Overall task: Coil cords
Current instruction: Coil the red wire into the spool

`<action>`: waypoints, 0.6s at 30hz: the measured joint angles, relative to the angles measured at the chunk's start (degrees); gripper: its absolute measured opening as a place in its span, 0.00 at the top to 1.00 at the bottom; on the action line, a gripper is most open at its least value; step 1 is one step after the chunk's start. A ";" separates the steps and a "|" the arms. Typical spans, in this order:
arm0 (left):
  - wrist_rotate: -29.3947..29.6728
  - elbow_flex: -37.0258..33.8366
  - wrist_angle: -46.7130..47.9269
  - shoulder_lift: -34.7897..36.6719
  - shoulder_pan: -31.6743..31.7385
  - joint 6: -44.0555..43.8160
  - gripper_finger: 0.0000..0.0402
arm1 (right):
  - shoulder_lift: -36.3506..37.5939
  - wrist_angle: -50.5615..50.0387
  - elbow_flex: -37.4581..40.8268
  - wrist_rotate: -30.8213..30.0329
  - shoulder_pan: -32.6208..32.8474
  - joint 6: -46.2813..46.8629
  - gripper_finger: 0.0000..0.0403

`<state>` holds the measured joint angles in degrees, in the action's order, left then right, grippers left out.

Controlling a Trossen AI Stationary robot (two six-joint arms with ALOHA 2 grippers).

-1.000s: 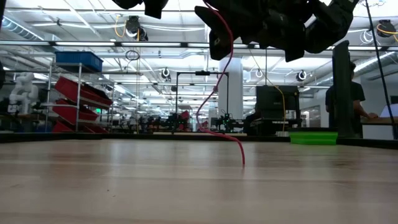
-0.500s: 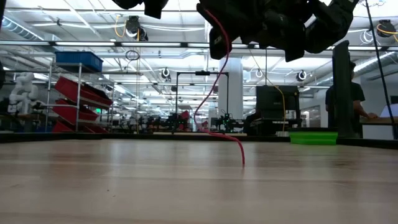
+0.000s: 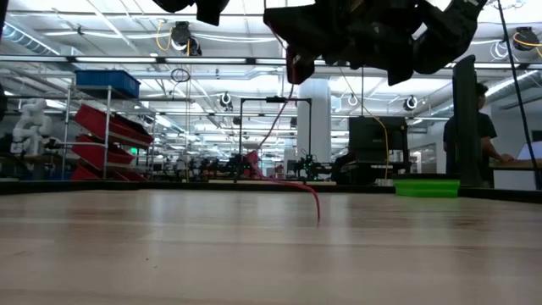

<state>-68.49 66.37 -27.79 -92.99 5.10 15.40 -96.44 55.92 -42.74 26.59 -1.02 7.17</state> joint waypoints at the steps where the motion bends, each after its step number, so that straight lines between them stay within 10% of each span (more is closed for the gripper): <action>1: 0.00 0.00 0.00 0.00 -0.16 0.01 1.00 | 0.00 0.36 0.00 -0.92 -0.24 0.59 1.00; 18: 2.80 0.02 -13.07 -0.04 -3.53 -4.68 1.00 | 0.06 -6.20 -3.48 -2.45 -1.85 3.13 1.00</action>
<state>-65.69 66.39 -40.86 -93.03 1.56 10.71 -96.39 49.72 -46.22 24.14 -2.87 10.31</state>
